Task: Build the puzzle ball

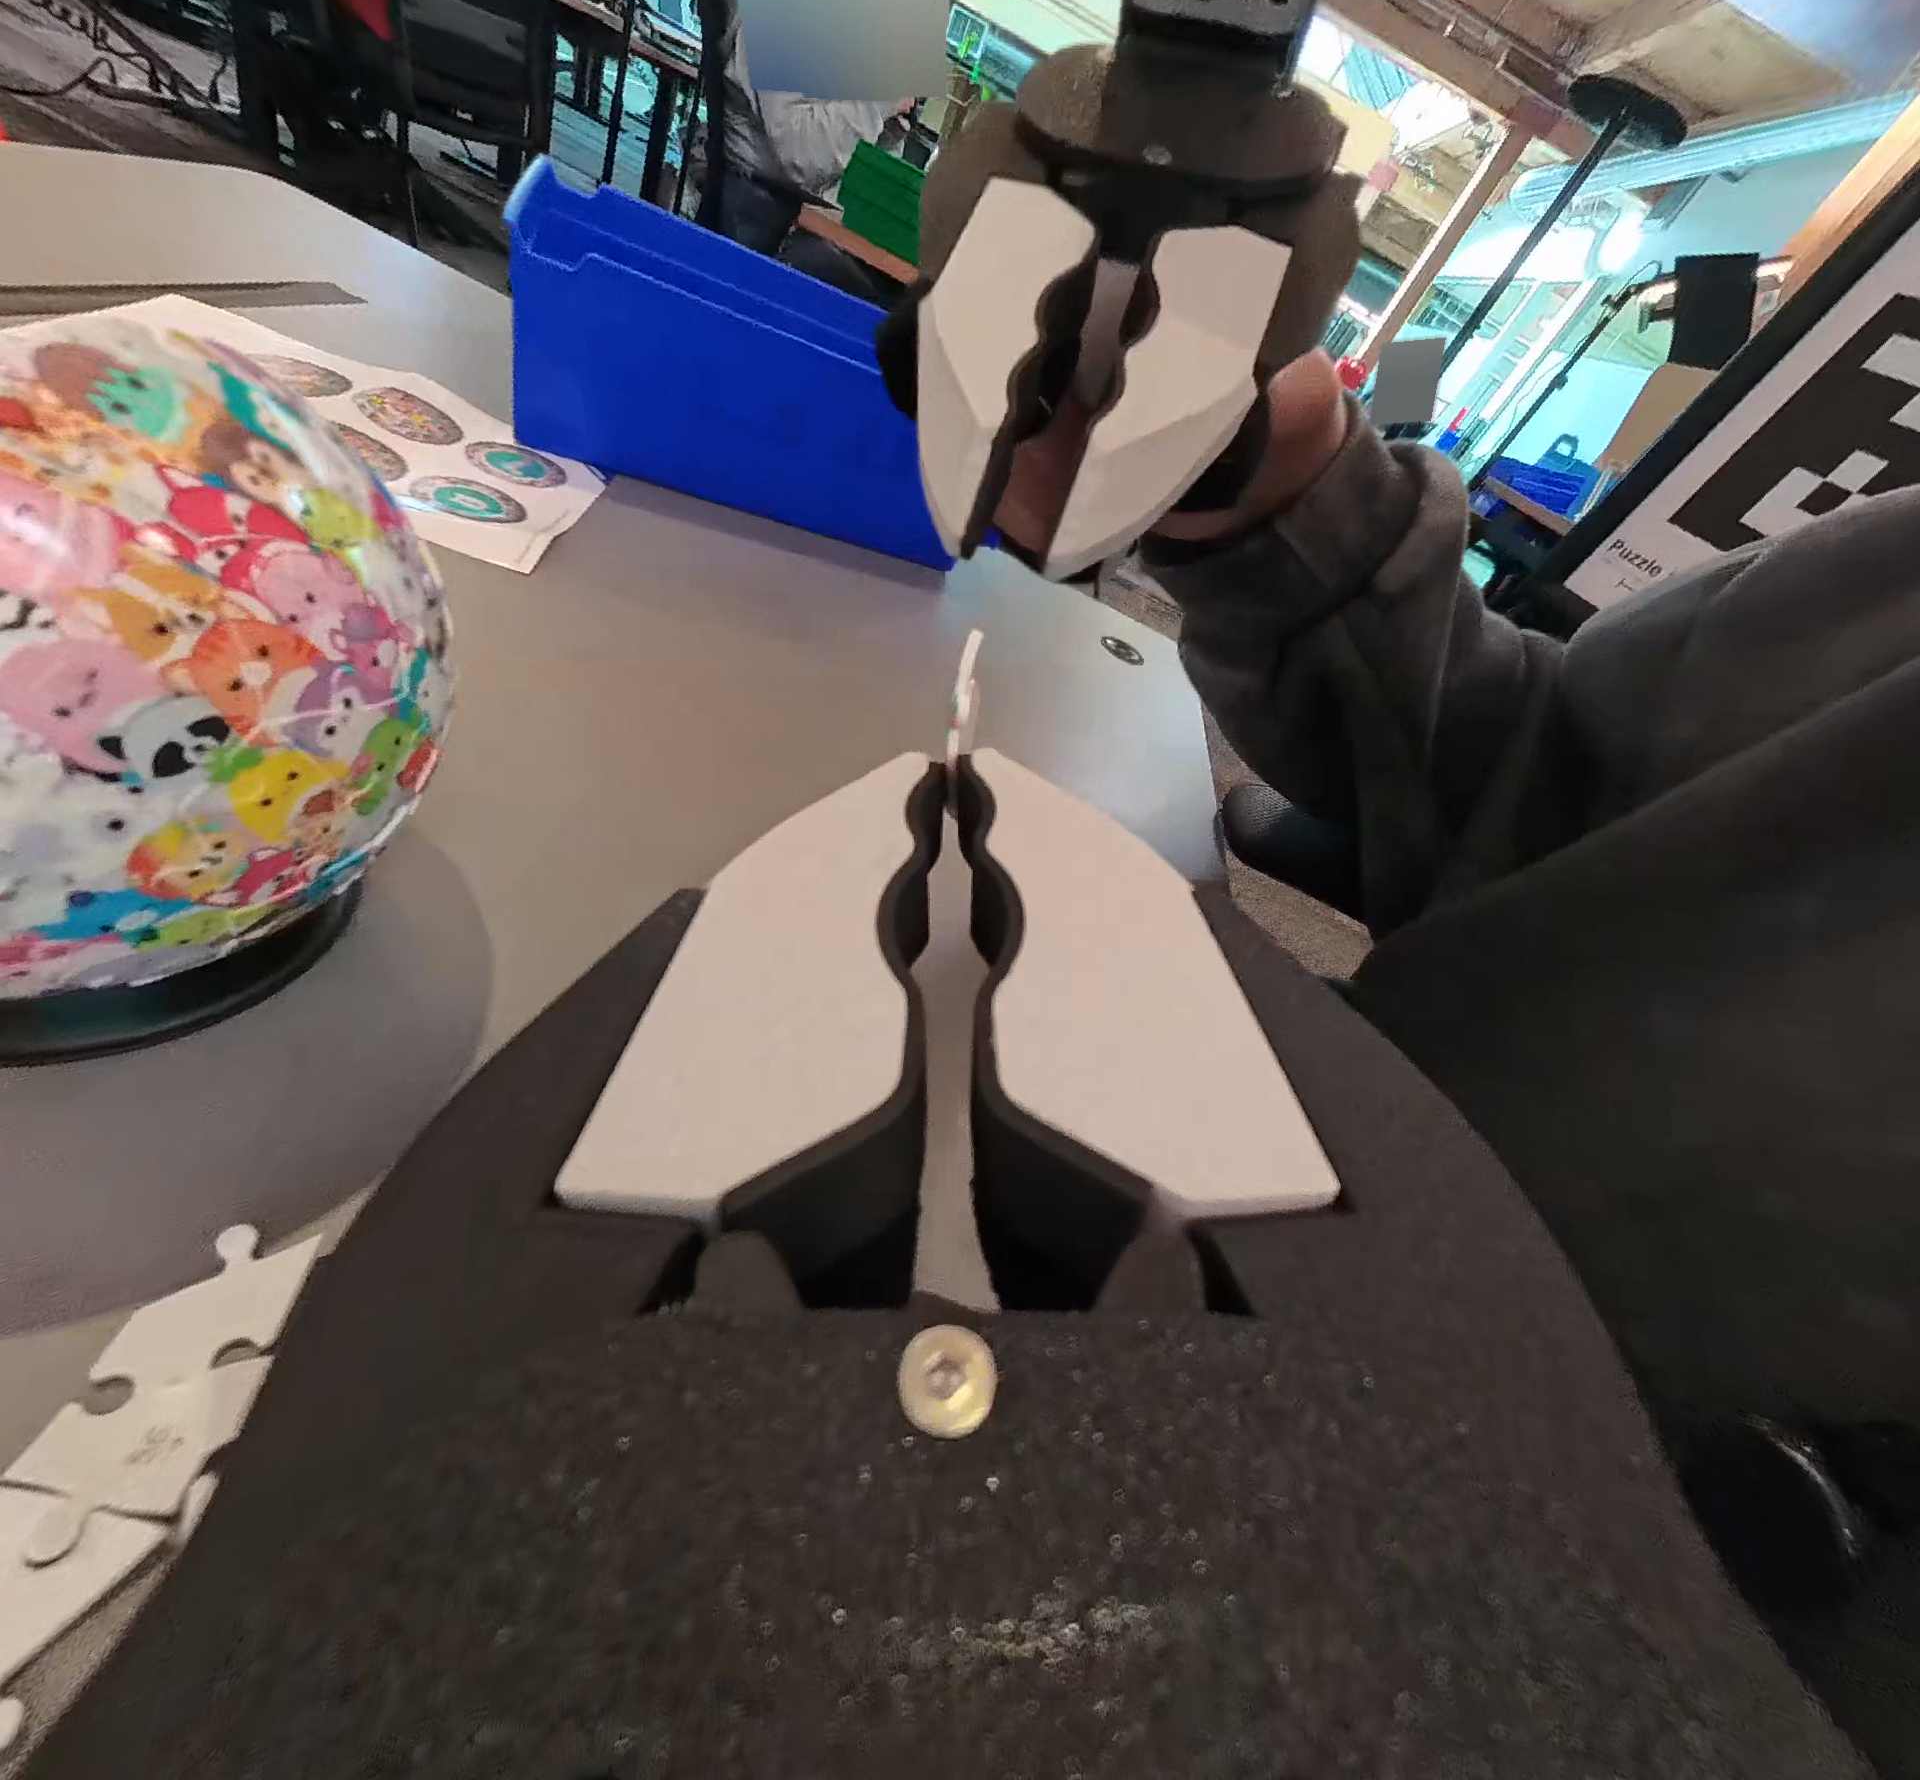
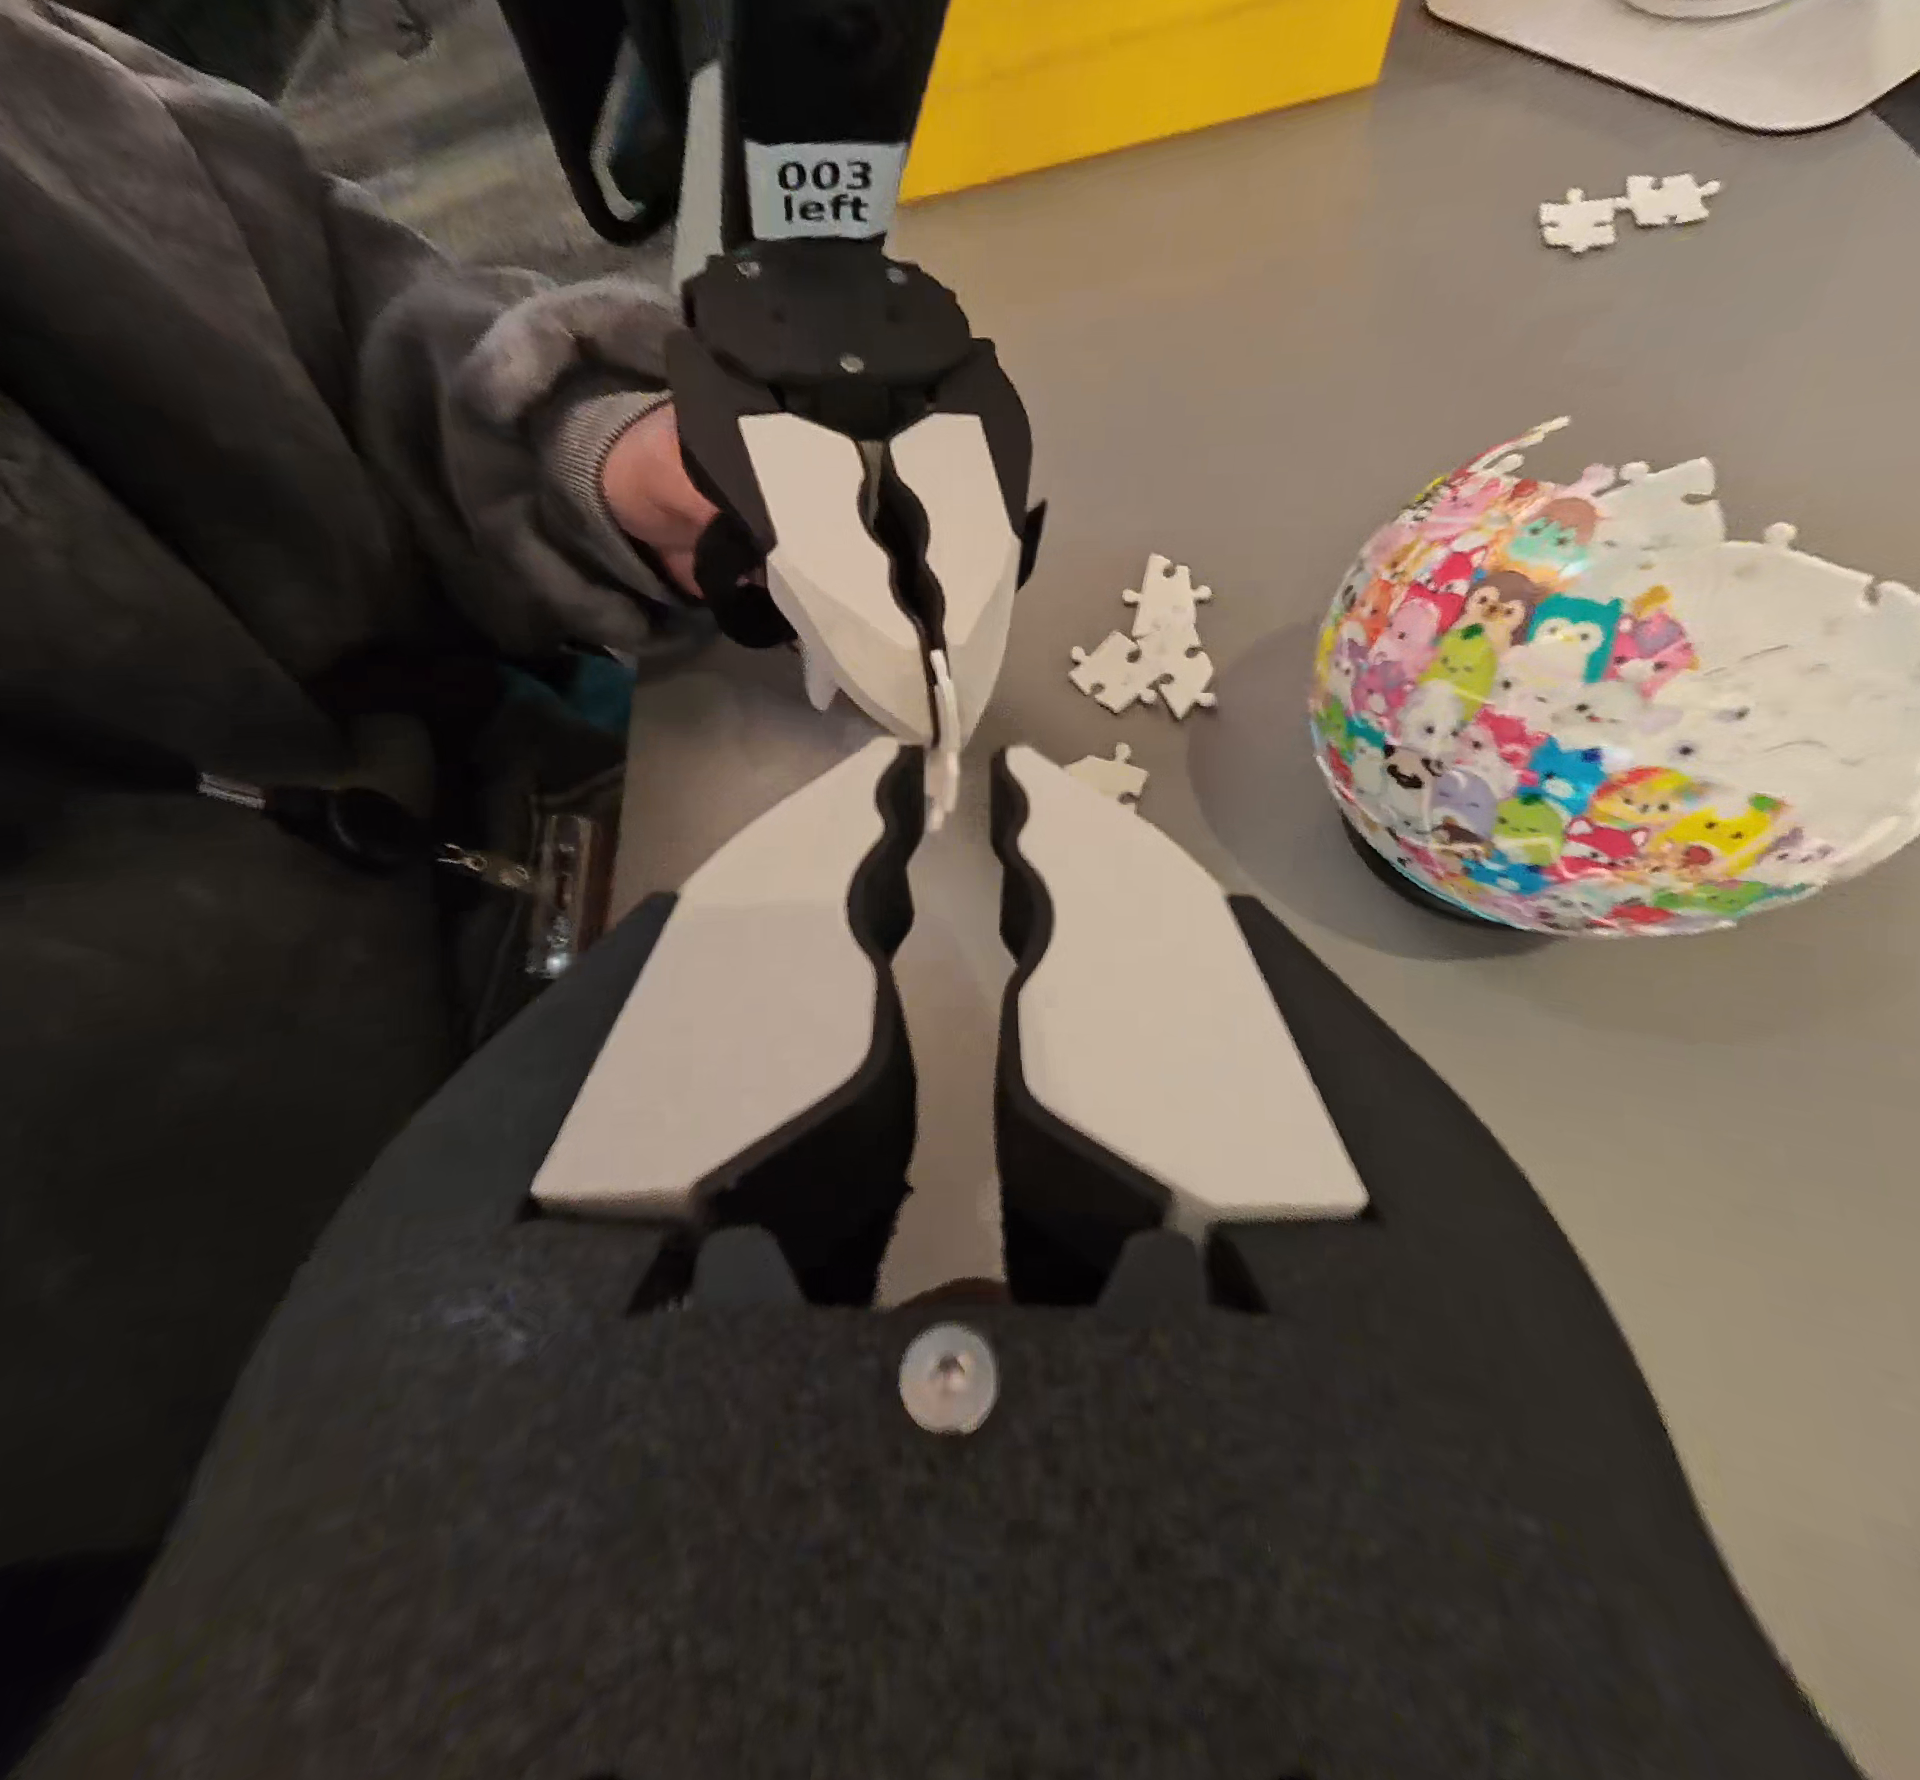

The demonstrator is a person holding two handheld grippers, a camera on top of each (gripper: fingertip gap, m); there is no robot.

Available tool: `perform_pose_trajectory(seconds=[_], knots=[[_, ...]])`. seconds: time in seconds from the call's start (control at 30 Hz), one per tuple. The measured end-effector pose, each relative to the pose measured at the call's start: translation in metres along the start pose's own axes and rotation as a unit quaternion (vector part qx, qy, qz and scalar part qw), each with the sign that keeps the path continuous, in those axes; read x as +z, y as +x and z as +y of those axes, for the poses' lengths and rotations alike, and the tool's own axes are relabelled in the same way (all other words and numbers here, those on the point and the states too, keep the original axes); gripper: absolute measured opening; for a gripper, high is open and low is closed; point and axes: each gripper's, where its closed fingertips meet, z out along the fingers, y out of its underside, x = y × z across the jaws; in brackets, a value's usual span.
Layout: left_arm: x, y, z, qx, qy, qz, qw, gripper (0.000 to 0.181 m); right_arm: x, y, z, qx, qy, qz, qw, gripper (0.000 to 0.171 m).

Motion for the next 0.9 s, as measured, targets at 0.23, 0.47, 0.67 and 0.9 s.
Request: perform_pose_trajectory(seconds=[0.23, 0.47, 0.67, 0.9], knots=[[-0.002, -0.001, -0.008, -0.010, 0.042, 0.007, 0.999, 0.002, 0.024, 0.001, 0.002, -0.026, -0.044, 0.006, 0.999, 0.002], [-0.008, -0.012, -0.014, 0.023, 0.040, -0.019, 0.999, 0.014, 0.019, 0.012, -0.007, -0.073, -0.079, 0.052, 0.993, 0.002], [-0.060, -0.104, -0.090, 0.124, 0.020, -0.146, 0.981, 0.025, -0.041, 0.094, -0.043, -0.107, -0.197, 0.201, 0.954, 0.002], [-0.016, -0.198, -0.079, 0.115, -0.218, 0.004, 0.969, 0.030, -0.014, 0.179, -0.052, -0.098, -0.282, 0.191, 0.935, 0.002]])
